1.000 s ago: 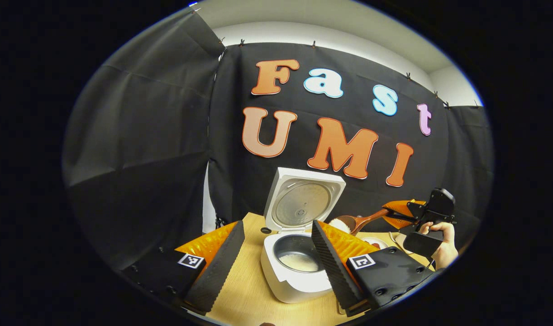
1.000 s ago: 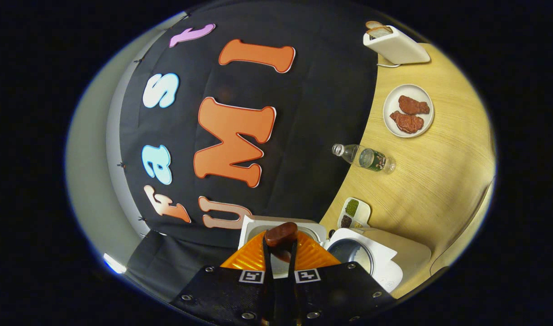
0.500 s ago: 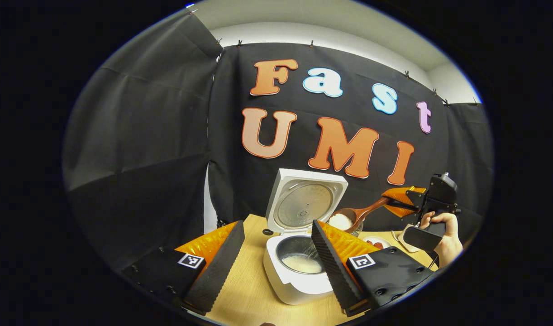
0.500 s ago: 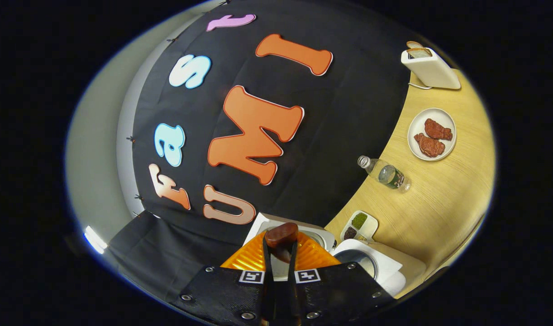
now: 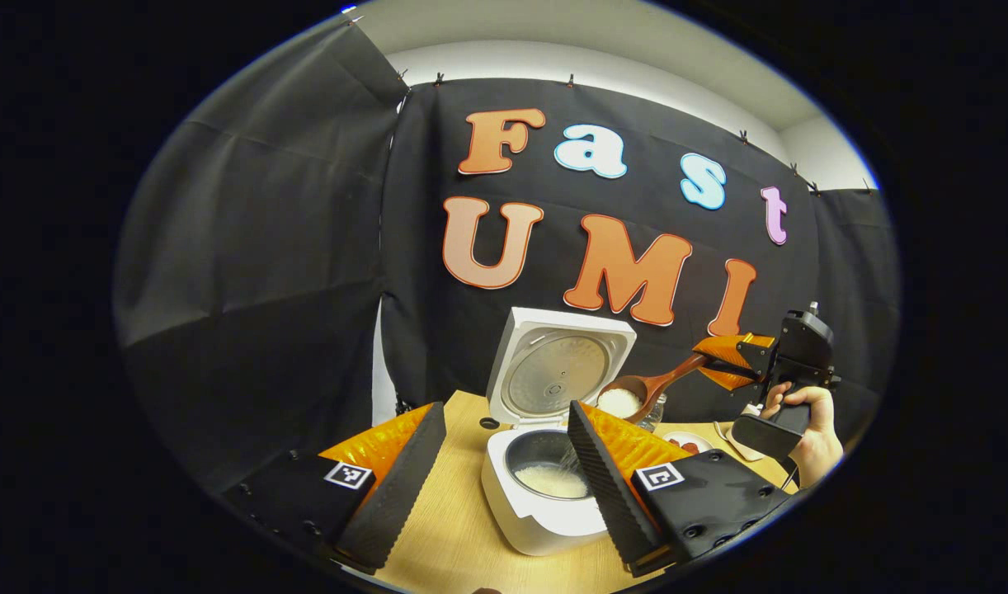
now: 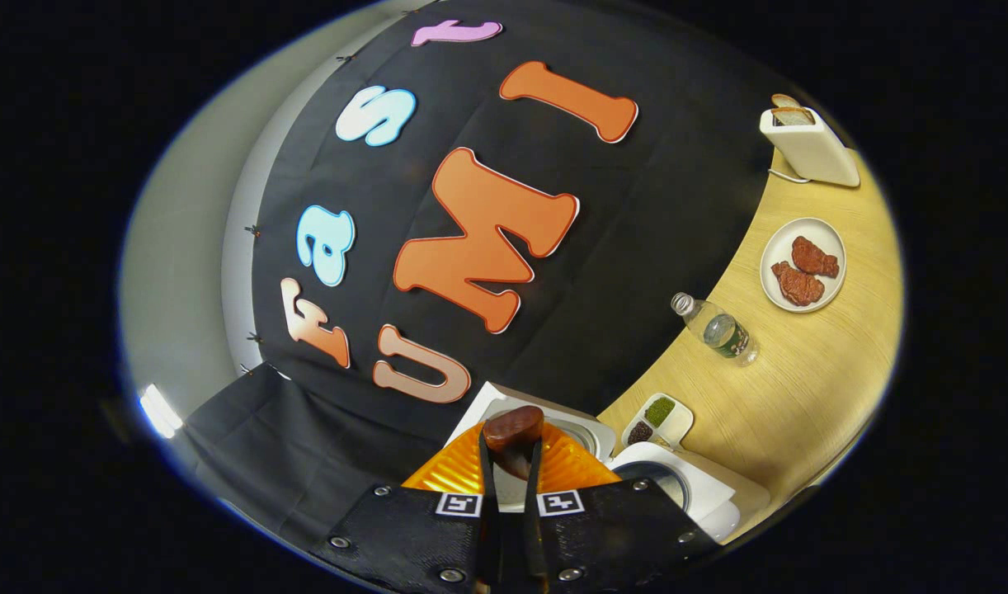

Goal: Close the left gripper, press the button to open the rice cooker; take a wooden spoon from the chopstick holder with the right hand, scoop a spoonful of rice and pour it into the rice cooker, then put the wooden spoon back into the chopstick holder.

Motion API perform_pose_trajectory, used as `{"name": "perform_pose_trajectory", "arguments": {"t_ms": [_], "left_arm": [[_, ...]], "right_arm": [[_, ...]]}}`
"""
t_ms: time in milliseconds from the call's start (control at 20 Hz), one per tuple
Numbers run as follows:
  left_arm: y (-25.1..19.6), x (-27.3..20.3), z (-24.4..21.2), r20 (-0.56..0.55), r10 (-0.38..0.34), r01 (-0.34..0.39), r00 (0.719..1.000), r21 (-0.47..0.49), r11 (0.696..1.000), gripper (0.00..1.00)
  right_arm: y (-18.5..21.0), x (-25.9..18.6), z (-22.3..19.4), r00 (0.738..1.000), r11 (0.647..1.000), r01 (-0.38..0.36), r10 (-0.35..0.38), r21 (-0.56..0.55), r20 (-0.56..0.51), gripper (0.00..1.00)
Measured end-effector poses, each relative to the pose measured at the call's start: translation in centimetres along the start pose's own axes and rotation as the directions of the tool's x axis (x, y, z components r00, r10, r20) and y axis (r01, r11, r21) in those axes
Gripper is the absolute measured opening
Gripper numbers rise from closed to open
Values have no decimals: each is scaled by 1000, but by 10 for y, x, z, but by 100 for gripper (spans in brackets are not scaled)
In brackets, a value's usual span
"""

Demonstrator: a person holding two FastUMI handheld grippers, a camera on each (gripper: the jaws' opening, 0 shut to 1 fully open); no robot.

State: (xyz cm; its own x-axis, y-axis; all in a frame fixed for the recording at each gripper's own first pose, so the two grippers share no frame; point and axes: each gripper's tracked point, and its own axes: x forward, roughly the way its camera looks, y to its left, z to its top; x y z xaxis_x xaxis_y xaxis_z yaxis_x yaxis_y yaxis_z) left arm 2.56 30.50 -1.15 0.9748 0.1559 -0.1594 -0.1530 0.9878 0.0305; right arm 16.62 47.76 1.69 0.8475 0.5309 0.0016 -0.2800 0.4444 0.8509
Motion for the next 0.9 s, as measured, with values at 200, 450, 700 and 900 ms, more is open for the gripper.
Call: {"name": "perform_pose_trajectory", "arguments": {"t_ms": [200,450,700,900], "left_arm": [[1,0,-1,-1,0,0,1000,-3,1000,100],[5,2,-3,-3,4,-4,1000,-6,1000,100],[7,5,-4,-4,4,-4,1000,-6,1000,100],[6,7,-5,-6,2,-2,1000,-12,1000,100]], "right_arm": [[10,2,-4,1000,998,-13,14,-62,11,10],[21,4,-6,999,987,-35,40,-159,30,10],[29,9,-14,998,972,-55,62,-229,20,10],[35,7,-18,997,947,-67,77,-314,23,10]]}}
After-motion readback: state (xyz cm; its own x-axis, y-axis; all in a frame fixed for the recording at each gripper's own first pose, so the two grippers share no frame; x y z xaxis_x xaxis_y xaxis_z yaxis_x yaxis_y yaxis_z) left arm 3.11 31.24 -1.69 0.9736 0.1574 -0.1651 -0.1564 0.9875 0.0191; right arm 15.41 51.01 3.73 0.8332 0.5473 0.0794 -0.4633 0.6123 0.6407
